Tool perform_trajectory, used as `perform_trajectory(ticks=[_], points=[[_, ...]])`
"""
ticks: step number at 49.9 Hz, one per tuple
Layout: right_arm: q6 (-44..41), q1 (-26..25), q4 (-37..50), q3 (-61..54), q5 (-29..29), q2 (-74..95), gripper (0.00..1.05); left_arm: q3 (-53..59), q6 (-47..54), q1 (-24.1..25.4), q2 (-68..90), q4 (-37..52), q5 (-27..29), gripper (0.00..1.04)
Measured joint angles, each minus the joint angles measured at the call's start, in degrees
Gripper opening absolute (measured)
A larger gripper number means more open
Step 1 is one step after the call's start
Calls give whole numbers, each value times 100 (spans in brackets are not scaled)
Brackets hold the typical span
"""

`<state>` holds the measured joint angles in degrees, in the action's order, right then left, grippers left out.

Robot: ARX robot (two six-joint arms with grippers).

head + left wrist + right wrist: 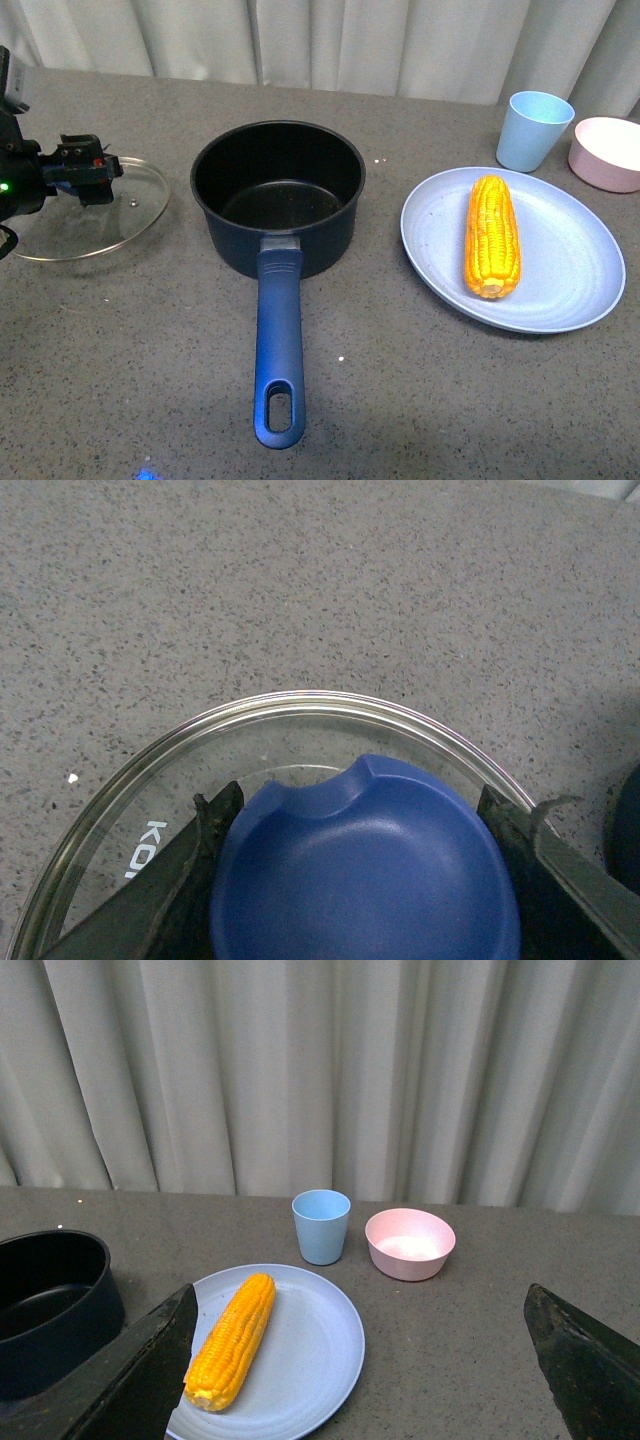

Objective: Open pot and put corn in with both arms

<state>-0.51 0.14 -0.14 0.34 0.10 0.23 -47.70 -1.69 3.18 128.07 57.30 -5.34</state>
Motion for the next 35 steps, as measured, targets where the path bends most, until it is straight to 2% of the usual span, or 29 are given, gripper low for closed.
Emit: perform_trajectory(ticks=[30,32,35], points=[[2,0,0,0,0,0,96,-254,166,-129,240,-402,63,63],[0,0,0,0,0,0,96,-258,160,-127,240,-413,63,65],[0,0,0,0,0,0,96,-260,160,-127,238,-439,55,74]])
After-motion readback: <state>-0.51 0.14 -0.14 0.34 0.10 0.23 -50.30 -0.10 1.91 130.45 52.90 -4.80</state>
